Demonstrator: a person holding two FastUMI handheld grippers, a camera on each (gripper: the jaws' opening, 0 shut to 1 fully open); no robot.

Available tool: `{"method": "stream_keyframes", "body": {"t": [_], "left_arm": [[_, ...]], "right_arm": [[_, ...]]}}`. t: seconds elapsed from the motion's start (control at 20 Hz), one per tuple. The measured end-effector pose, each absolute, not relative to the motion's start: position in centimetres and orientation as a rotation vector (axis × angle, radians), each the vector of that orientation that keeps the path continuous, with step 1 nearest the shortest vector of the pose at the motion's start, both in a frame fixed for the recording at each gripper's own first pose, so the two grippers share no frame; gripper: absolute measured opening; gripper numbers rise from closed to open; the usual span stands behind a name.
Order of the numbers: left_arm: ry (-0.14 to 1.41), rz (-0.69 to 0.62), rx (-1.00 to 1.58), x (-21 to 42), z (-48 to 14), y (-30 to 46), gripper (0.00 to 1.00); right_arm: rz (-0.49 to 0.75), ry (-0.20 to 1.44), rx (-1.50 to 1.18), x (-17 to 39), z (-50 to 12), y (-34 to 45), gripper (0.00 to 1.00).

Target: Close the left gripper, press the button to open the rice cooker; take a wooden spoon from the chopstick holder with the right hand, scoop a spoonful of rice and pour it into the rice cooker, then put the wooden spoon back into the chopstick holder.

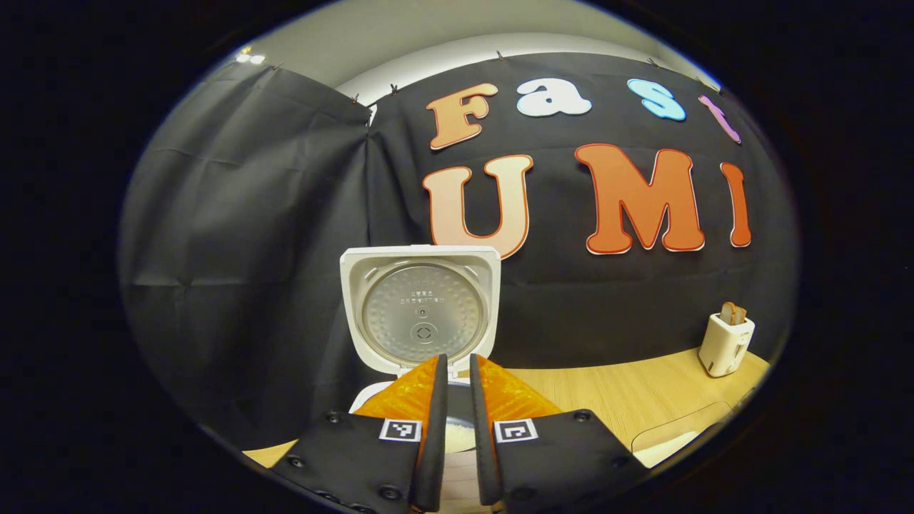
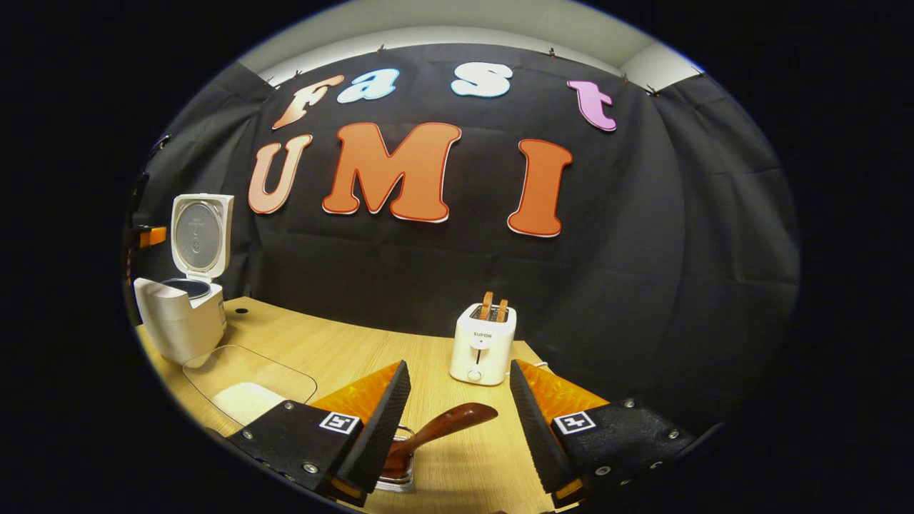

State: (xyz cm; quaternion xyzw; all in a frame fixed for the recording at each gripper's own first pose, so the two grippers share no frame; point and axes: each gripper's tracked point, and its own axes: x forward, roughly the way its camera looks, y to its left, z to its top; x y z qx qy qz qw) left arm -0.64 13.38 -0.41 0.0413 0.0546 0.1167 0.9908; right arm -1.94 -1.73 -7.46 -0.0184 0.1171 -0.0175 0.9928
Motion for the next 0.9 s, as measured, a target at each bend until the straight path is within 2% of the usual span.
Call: {"method": "stream_keyframes", "body": {"t": [0.1,0.15,0.2,0.25,0.4,0.5,0.55,0.65,0.75,0.8,0.9], "left_arm": [[0.112,0.225,0.095,-0.7,-0.6,12.9,0.43],[0.11,0.222,0.103,-0.6,-0.6,12.7,0.61],[0.108,0.218,0.11,-0.7,-0.5,12.4,0.62],[0.104,0.215,0.113,-0.6,-0.5,12.2,0.68],[0.105,0.197,0.118,-0.6,-0.7,11.4,0.75],[0.106,0.193,0.122,-0.7,-0.7,11.1,0.75],[0.103,0.191,0.122,-0.8,-0.6,11.0,0.8],[0.101,0.186,0.118,-0.7,-0.6,10.9,0.83],[0.103,0.187,0.117,-0.8,-0.8,10.7,0.81],[0.105,0.19,0.117,-0.8,-0.9,10.7,0.81],[0.109,0.193,0.115,-0.8,-1.1,10.9,0.81]], "right_arm": [[-0.042,0.257,-0.022,-1.9,-8.2,-1.9,0.84],[-0.044,0.269,-0.008,-2.0,-8.7,-1.9,0.84],[-0.047,0.28,0.008,-2.0,-9.0,-2.0,0.84],[-0.049,0.29,0.022,-2.1,-9.5,-2.1,0.84],[-0.044,0.32,0.054,-2.2,-10.6,-2.1,0.84],[-0.026,0.346,0.081,-2.1,-11.4,-1.6,0.84],[-0.021,0.356,0.097,-2.2,-11.8,-1.4,0.82],[-0.023,0.376,0.135,-1.9,-12.5,-1.3,0.76],[-0.002,0.406,0.203,-1.8,-13.3,-0.6,0.7],[0.02,0.422,0.247,-1.9,-13.7,0.0,0.59],[0.033,0.436,0.306,-2.0,-14.5,0.5,0.58]]}}
